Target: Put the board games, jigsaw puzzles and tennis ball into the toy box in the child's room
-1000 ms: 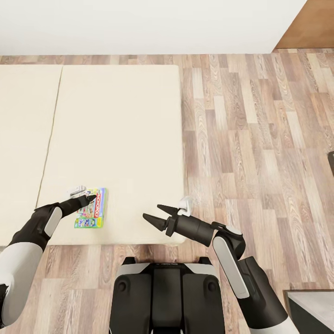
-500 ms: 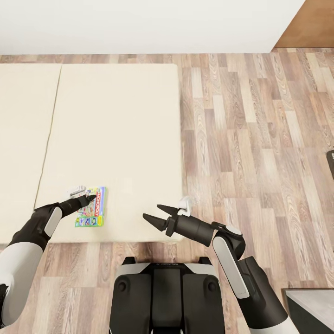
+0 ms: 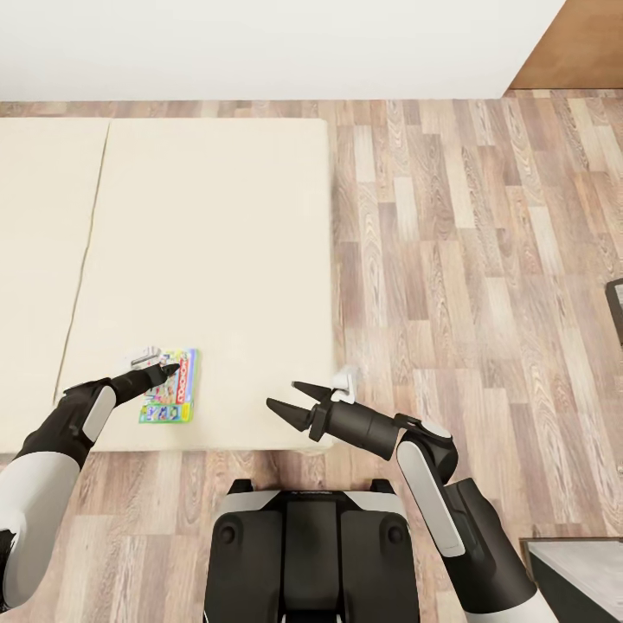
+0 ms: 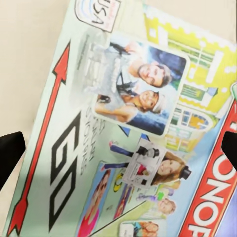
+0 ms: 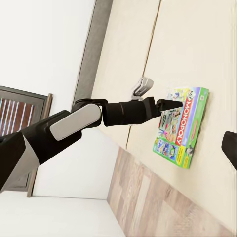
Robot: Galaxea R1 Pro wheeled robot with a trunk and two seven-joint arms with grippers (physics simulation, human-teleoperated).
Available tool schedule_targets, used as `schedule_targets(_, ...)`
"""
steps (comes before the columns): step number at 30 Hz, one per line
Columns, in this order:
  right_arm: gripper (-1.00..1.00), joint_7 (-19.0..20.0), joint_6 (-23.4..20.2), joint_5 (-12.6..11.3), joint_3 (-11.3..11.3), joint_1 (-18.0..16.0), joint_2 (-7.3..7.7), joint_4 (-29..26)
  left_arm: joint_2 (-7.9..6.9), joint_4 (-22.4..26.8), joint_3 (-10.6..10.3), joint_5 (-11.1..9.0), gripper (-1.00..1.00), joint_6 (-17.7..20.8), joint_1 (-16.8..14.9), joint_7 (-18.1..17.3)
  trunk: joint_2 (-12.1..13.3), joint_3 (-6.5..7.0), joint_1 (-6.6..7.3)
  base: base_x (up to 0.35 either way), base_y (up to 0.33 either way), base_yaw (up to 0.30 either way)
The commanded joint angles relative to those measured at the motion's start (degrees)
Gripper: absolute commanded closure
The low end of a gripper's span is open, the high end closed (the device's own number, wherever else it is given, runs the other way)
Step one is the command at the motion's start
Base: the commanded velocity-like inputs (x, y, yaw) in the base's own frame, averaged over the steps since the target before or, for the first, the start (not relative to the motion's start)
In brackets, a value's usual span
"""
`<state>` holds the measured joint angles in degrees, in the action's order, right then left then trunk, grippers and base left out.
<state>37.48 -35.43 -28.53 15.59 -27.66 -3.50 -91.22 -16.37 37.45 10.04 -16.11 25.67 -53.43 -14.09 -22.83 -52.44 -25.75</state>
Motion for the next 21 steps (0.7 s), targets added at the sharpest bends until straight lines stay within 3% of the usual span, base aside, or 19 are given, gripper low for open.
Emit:
schedule_targets(1, -1.0, 0.0, -0.4, -0.4, 0.0, 0.0, -0.02, 0.0, 0.02, 0.1, 0.2, -0.3, -1.0, 0.5, 0.0, -0.1, -0.1, -0.06, -0.03, 0.0, -0.236, 0.0)
schedule_targets(16, -1.0, 0.0, -0.4, -0.4, 0.0, 0.0, -0.02, 0.0, 0.04, 0.1, 0.2, -0.3, -1.0, 0.5, 0.0, -0.1, -0.1, -0.06, -0.03, 0.0, -0.073, 0.0)
schedule_targets(21, -1.0, -0.2, -0.4, -0.3, 1.3, 0.0, -0.02, 0.0, 0.02, 0.1, 0.2, -0.3, -1.0, 0.5, 0.0, -0.1, -0.1, -0.06, -0.03, 0.0, -0.071, 0.0)
